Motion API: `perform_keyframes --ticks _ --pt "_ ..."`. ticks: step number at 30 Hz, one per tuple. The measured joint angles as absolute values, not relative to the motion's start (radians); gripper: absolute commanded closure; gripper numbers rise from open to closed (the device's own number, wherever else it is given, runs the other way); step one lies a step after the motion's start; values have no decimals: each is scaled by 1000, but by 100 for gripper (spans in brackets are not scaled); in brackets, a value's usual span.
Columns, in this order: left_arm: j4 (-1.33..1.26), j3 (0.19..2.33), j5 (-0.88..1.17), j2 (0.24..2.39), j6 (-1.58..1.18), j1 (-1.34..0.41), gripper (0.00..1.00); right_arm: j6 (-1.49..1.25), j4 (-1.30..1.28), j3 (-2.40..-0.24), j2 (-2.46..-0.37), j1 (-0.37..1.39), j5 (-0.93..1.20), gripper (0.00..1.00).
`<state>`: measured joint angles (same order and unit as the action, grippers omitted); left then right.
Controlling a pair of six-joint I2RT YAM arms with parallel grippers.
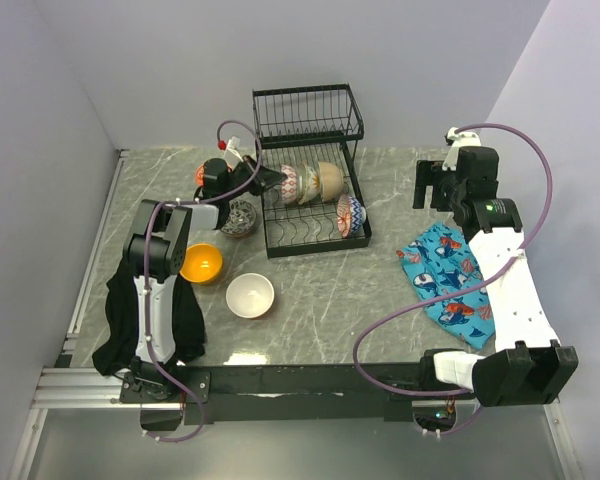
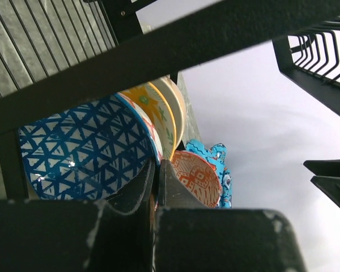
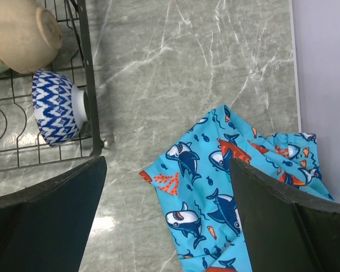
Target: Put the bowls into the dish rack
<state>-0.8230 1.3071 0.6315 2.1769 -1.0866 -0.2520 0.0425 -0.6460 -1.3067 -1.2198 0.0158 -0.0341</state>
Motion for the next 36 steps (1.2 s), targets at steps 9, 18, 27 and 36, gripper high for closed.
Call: perform_keyframes --ticks 9,18,27,36 --pt "-815 1323 632 2191 -1066 -237 99 43 -646 -1307 -1220 16 -35 3" --pt "-802 1323 658 2191 -1059 -222 87 43 -646 -1307 -1239 17 -35 3" --pt "-780 1324 666 2191 -1030 -222 67 43 -645 -1307 -1244 22 -37 3" --pt "-766 1353 671 2191 -983 -222 60 43 -643 -1307 -1244 22 -38 3"
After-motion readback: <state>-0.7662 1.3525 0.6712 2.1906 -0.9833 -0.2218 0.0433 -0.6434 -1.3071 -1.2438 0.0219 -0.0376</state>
